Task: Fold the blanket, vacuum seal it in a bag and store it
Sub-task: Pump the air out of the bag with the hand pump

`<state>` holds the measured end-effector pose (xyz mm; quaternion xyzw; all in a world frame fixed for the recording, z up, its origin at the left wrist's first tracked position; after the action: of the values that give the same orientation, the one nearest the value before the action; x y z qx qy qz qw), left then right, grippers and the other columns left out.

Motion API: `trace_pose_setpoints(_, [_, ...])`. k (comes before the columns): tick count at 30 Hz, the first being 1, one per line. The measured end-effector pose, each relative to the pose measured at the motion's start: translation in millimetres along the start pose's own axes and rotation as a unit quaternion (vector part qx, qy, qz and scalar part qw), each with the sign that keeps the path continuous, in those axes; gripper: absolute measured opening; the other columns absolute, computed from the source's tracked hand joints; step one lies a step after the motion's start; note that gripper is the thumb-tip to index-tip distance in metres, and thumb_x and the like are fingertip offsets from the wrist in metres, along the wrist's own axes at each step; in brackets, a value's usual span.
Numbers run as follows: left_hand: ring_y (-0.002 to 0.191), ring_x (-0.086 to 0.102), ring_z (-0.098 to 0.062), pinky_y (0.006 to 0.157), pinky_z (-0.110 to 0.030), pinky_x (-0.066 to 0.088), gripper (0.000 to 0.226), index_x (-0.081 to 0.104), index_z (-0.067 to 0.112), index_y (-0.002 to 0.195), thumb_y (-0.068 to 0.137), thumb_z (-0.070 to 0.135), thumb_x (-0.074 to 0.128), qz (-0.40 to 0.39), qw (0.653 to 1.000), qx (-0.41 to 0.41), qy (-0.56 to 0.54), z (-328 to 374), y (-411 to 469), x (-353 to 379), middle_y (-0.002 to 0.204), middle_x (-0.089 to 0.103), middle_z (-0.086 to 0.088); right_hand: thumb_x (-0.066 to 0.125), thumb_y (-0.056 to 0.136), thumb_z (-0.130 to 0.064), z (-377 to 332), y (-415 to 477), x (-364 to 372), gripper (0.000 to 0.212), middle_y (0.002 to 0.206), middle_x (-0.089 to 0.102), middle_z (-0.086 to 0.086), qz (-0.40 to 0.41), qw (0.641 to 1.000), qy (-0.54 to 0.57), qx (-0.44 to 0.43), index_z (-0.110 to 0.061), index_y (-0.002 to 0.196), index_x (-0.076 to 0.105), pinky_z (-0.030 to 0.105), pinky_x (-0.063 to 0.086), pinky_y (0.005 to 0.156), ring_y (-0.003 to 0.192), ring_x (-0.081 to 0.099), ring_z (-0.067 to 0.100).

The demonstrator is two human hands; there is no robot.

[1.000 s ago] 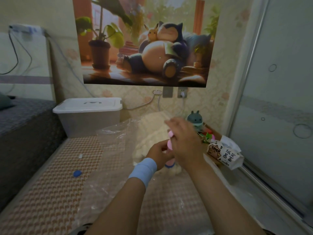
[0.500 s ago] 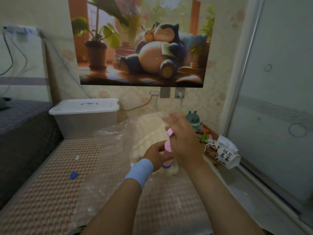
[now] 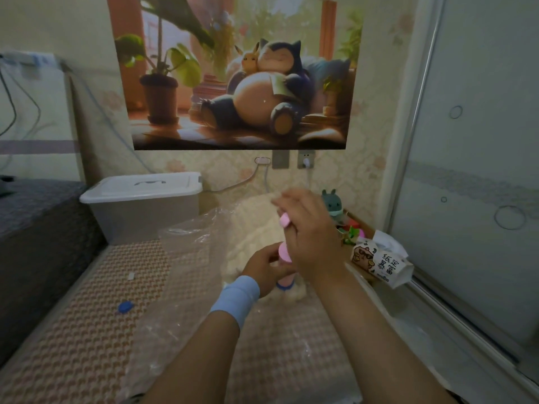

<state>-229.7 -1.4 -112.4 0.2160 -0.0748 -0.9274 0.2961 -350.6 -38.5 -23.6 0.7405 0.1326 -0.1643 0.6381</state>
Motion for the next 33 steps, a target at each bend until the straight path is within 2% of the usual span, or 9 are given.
trace_pose_setpoints(4, [0.098, 0.063, -0.018, 0.075, -0.020, 0.048, 0.023, 0.064, 0.016, 0.106, 0.084, 0.010, 0.066, 0.014, 1.000, -0.021, 0.018, -2.0, -2.2, -7.0, 0.100, 0.068, -0.002, 0.027, 0.084, -0.029, 19.9, -29.2, 29.6, 0.053, 0.121, 0.054, 0.007, -0.268, 0.959, 0.002, 0.089, -0.011, 0.110, 0.069, 0.047, 0.048, 0.085, 0.098, 0.054, 0.029])
trace_pose_setpoints(8, [0.088, 0.063, -0.010, 0.068, -0.010, 0.048, 0.025, 0.065, 0.017, 0.103, 0.081, 0.007, 0.072, 0.009, 1.000, -0.002, -0.024, 2.2, -2.5, -9.2, 0.095, 0.069, 0.002, 0.042, 0.090, -0.014, -1.0, 6.0, 0.8, 0.038, 0.117, 0.061, 0.007, -0.105, 0.993, 0.055, 0.019, -0.008, 0.115, 0.069, 0.040, 0.050, 0.088, 0.102, 0.058, 0.024])
trace_pose_setpoints(12, [0.088, 0.061, -0.012, 0.083, -0.026, 0.052, 0.033, 0.067, 0.026, 0.098, 0.073, 0.009, 0.080, 0.011, 0.999, 0.011, -0.036, 1.1, 0.2, -0.9, 0.092, 0.069, 0.007, 0.056, 0.093, -0.001, -14.5, 22.7, -24.8, 0.029, 0.118, 0.064, 0.015, 0.104, 0.990, 0.047, -0.078, -0.001, 0.120, 0.067, 0.032, 0.047, 0.096, 0.109, 0.060, 0.028])
trace_pose_setpoints(14, [0.091, 0.061, -0.011, 0.083, -0.026, 0.051, 0.031, 0.065, 0.030, 0.098, 0.074, 0.013, 0.079, 0.008, 1.000, 0.014, -0.009, 1.9, -1.3, 1.9, 0.094, 0.068, 0.008, 0.050, 0.094, -0.005, -2.4, 6.9, -9.5, 0.032, 0.121, 0.062, 0.015, 0.082, 0.995, 0.033, -0.047, -0.002, 0.120, 0.067, 0.033, 0.047, 0.094, 0.110, 0.058, 0.030])
trace_pose_setpoints(19, [0.093, 0.060, -0.007, 0.068, -0.007, 0.045, 0.029, 0.056, 0.028, 0.107, 0.086, 0.008, 0.063, -0.003, 0.999, 0.002, 0.035, 10.1, -10.2, -3.6, 0.097, 0.064, 0.009, 0.037, 0.089, -0.022, 33.2, -42.3, 40.3, 0.049, 0.148, 0.042, 0.002, -0.210, 0.968, 0.082, 0.112, -0.017, 0.131, 0.061, 0.046, 0.047, 0.099, 0.123, 0.050, 0.026])
trace_pose_setpoints(22, [0.096, 0.060, -0.004, 0.071, -0.008, 0.048, 0.047, 0.049, 0.027, 0.124, 0.086, -0.001, 0.055, -0.044, 0.997, 0.017, 0.058, 16.0, -11.5, -12.8, 0.105, 0.062, 0.010, 0.049, 0.091, -0.009, 36.1, -45.0, 48.2, 0.056, 0.160, 0.023, -0.004, -0.207, 0.966, 0.108, 0.113, -0.025, 0.144, 0.048, 0.034, 0.037, 0.111, 0.139, 0.037, 0.021])
trace_pose_setpoints(25, [0.100, 0.061, -0.015, 0.076, -0.014, 0.048, 0.063, 0.054, 0.021, 0.122, 0.076, -0.018, 0.039, 0.047, 0.998, 0.027, 0.038, 25.0, -4.0, -29.1, 0.110, 0.063, 0.005, 0.059, 0.089, -0.003, 36.0, -41.6, 46.5, 0.087, 0.164, 0.006, -0.010, -0.215, 0.957, 0.145, 0.134, -0.036, 0.156, 0.015, 0.021, 0.038, 0.102, 0.144, 0.031, 0.017])
trace_pose_setpoints(30, [0.087, 0.060, -0.013, 0.080, -0.025, 0.048, 0.036, 0.058, 0.035, 0.121, 0.092, 0.016, 0.048, 0.101, 0.984, 0.076, 0.123, 53.1, -7.9, -41.1, 0.106, 0.063, 0.009, 0.073, 0.083, -0.020, 42.3, -40.8, 48.6, 0.105, 0.142, 0.045, -0.006, -0.165, 0.919, 0.245, 0.260, -0.045, 0.154, 0.000, 0.019, 0.047, 0.089, 0.119, 0.056, 0.009])
trace_pose_setpoints(33, [0.092, 0.059, -0.018, 0.084, -0.031, 0.047, 0.033, 0.057, 0.029, 0.125, 0.094, 0.038, 0.052, 0.061, 0.956, 0.099, 0.269, 58.3, -10.4, -34.4, 0.104, 0.059, 0.003, 0.069, 0.083, -0.027, 43.8, -41.2, 56.1, 0.068, 0.114, 0.066, -0.014, -0.172, 0.915, 0.247, 0.268, -0.041, 0.143, 0.040, 0.027, 0.052, 0.085, 0.100, 0.064, 0.003])
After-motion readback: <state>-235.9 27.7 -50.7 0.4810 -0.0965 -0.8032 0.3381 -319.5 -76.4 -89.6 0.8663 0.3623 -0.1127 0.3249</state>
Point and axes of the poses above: each hand's wrist, its own y-axis towards the middle knuckle, its own x-axis out of the palm, z = x × y, the point moved 1 cm from there along y, towards the middle knuckle
